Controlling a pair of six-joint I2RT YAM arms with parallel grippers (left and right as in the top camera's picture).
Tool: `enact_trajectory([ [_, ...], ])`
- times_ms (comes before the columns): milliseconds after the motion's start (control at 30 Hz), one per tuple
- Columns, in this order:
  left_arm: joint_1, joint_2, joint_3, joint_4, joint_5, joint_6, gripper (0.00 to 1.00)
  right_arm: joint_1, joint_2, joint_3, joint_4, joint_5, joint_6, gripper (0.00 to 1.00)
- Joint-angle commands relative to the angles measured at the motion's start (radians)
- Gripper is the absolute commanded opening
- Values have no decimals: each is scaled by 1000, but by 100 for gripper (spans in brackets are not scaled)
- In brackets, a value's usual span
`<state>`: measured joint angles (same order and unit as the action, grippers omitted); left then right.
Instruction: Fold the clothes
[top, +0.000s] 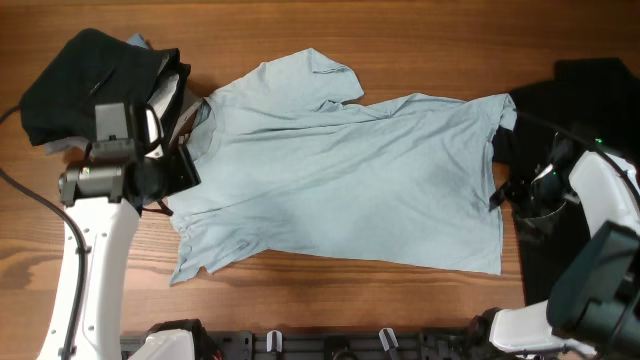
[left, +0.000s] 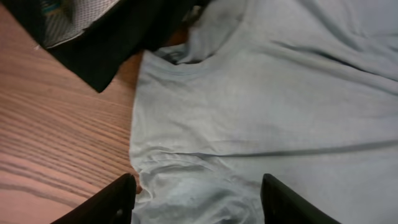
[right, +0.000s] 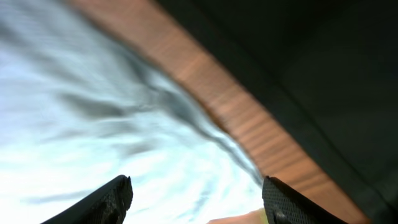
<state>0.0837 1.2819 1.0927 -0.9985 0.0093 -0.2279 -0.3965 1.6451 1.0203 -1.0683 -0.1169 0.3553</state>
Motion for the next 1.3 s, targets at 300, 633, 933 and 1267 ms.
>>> enact_trajectory([
  [300, 111, 363, 5, 28, -8, 65, 60, -1, -183, 23, 85, -355, -277, 73],
  [633, 111, 463, 5, 155, -19, 252, 60, -1, -182, 16, 108, -355, -268, 73],
  [933, 111, 538, 5, 131, 7, 356, 54, -1, -179, 16, 115, -354, -248, 73],
  [1267, 111, 547, -43, 257, -44, 355, 51, -1, -179, 16, 113, -354, -248, 73],
])
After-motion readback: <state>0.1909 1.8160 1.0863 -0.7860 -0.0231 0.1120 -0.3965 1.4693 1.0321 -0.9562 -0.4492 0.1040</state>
